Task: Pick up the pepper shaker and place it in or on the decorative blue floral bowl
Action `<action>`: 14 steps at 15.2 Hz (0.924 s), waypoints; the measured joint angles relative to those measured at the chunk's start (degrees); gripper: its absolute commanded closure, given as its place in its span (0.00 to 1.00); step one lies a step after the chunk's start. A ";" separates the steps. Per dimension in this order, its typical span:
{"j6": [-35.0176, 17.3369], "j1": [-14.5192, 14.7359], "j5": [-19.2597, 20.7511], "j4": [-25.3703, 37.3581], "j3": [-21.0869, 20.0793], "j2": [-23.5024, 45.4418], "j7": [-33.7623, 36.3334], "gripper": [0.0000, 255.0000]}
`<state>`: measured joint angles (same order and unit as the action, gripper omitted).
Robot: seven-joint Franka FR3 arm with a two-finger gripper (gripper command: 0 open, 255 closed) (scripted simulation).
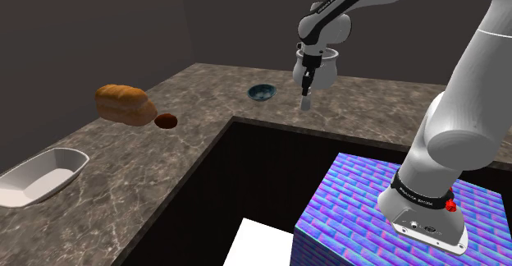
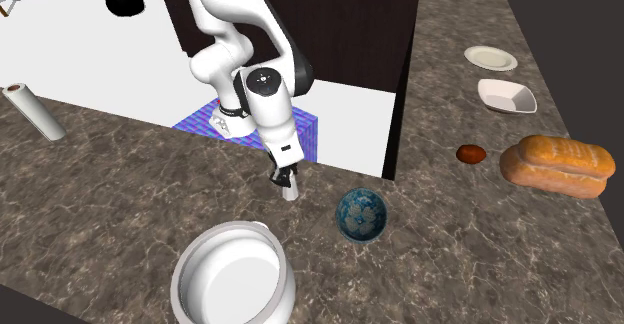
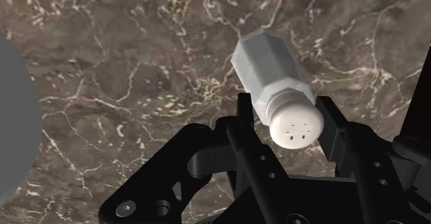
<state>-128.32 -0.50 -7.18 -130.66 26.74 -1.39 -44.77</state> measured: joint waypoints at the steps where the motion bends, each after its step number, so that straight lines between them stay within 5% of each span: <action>1: 0.00 0.00 0.00 0.01 0.00 0.00 0.00 1.00; 14: 4.38 -0.07 1.91 1.96 -0.16 -2.83 1.68 1.00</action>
<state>-123.94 -0.57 -5.27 -128.70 26.58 -4.22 -43.09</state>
